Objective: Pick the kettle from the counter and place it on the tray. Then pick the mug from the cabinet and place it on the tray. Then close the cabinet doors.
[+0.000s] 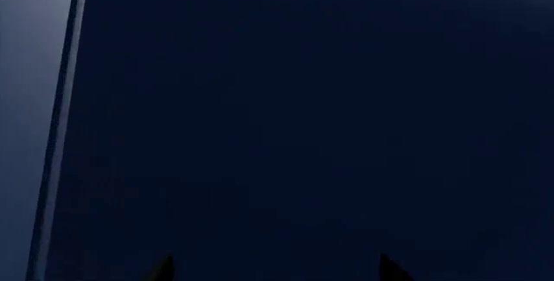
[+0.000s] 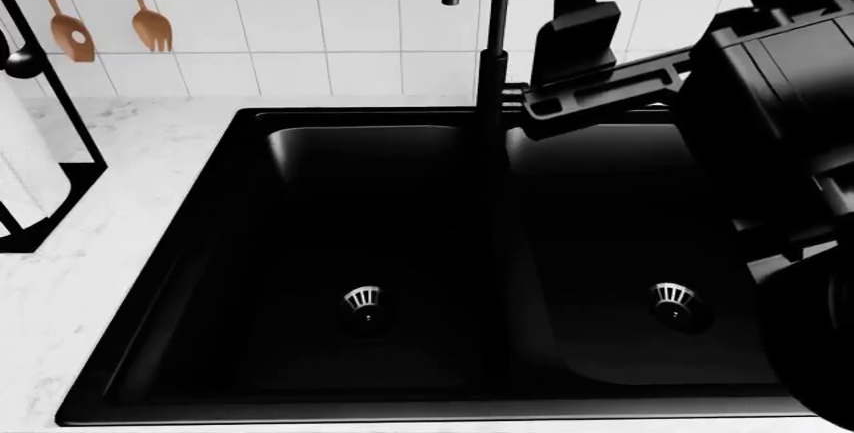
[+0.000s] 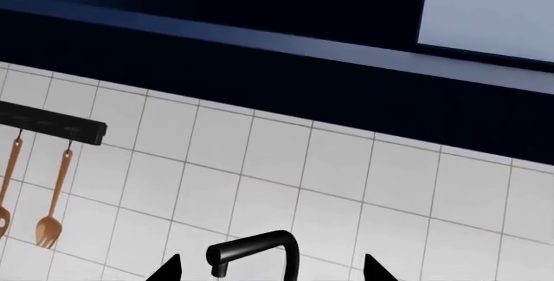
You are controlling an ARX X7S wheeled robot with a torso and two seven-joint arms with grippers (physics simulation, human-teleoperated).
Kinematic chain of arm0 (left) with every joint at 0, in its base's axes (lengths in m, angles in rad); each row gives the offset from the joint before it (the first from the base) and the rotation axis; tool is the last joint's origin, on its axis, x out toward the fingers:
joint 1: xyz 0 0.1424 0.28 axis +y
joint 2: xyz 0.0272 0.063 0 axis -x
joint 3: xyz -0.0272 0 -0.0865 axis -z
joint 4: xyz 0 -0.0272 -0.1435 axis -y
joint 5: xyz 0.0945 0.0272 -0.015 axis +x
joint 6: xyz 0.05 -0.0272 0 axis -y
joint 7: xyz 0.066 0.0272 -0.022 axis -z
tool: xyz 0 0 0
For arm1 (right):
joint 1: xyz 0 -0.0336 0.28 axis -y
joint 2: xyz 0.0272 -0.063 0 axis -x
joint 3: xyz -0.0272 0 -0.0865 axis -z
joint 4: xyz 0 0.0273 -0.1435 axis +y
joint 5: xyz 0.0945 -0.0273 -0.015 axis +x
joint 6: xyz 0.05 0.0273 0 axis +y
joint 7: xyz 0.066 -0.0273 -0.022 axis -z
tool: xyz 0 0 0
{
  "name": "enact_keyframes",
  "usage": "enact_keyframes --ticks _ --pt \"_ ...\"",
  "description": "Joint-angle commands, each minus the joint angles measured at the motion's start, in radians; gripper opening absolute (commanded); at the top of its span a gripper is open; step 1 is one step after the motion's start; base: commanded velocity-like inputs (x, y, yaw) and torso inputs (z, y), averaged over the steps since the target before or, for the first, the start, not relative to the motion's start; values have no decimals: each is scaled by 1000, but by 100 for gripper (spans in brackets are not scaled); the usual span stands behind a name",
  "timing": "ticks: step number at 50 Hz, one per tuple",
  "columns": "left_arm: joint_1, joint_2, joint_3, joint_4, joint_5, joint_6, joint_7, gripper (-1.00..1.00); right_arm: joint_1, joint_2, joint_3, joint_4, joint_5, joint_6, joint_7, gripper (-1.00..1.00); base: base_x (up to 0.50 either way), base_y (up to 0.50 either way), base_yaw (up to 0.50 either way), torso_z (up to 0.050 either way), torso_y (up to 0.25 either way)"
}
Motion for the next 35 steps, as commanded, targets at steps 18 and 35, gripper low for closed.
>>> enact_keyframes --ticks 18,35 --pt "111 89 169 -35 434 141 357 100 4 15 6 -18 24 6 15 100 0 0 0 1 0" --pt "170 108 330 -107 629 258 505 100 -19 28 8 -26 15 -3 12 100 0 0 0 0 0"
